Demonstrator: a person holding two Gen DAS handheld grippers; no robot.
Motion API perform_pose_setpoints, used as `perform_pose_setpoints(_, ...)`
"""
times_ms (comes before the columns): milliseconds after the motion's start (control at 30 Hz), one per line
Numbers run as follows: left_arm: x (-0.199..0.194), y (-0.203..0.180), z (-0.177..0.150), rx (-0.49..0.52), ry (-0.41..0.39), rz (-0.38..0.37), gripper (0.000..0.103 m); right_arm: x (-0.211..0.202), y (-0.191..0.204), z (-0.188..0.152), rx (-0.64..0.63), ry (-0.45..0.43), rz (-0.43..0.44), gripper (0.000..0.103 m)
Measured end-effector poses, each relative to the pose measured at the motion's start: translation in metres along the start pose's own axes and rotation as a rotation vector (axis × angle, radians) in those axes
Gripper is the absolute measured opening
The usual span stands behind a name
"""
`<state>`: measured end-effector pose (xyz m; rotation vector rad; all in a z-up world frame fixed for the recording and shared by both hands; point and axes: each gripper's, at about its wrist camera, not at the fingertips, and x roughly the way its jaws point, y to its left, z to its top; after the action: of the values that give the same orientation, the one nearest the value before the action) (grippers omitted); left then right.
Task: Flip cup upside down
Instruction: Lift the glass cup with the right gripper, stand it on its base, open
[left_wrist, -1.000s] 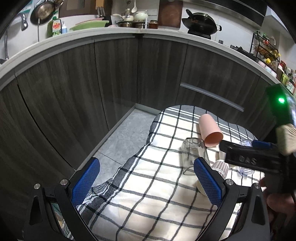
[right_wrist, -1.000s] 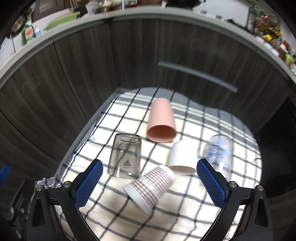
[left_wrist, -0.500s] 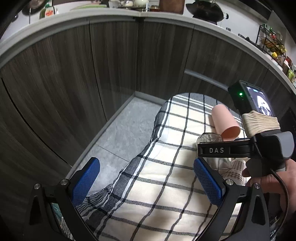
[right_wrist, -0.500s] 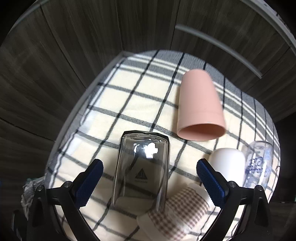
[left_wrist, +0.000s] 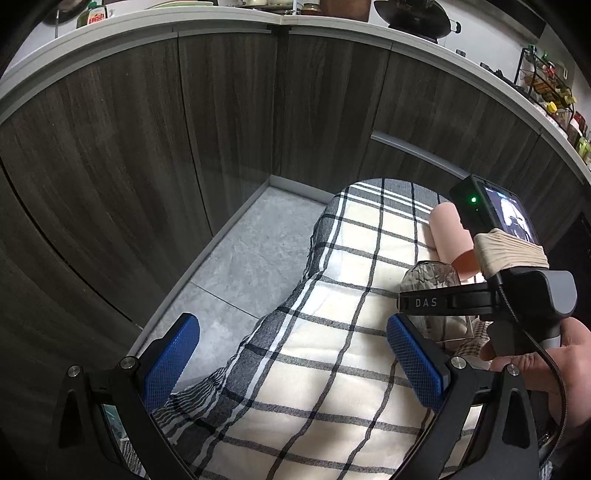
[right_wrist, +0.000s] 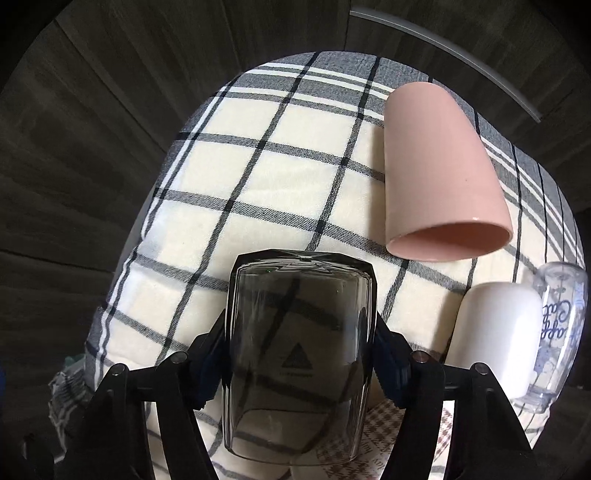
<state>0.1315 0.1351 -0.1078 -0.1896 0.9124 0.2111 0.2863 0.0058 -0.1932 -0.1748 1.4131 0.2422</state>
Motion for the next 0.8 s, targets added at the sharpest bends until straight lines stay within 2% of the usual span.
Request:
perform_pose_setpoints(300,-0.036,0.007,-0.009,0.013,-0.046,-0.012,0.103,-0.059,0.000,-0.022,0.011,-0.085,0.035,0.068)
perform_pose_setpoints(567,-0.074,0.013,-0.033,0.024,-0.074,-0.032,0.103,-0.114,-0.007,-0.080,0.098,-0.148,0.083,0.068)
perform_pose_setpoints(700,-0.082,0.007,-0.050,0.046,-0.057,-0.056,0.103,-0.123,-0.012,-0.116,0.143,-0.160,0.068,0.068)
perform_pose_setpoints(800,-0.083,-0.004,-0.063,0.079,-0.060,-0.064,0.103,-0.115,-0.023,-0.138,0.189,-0.135,0.054,0.068)
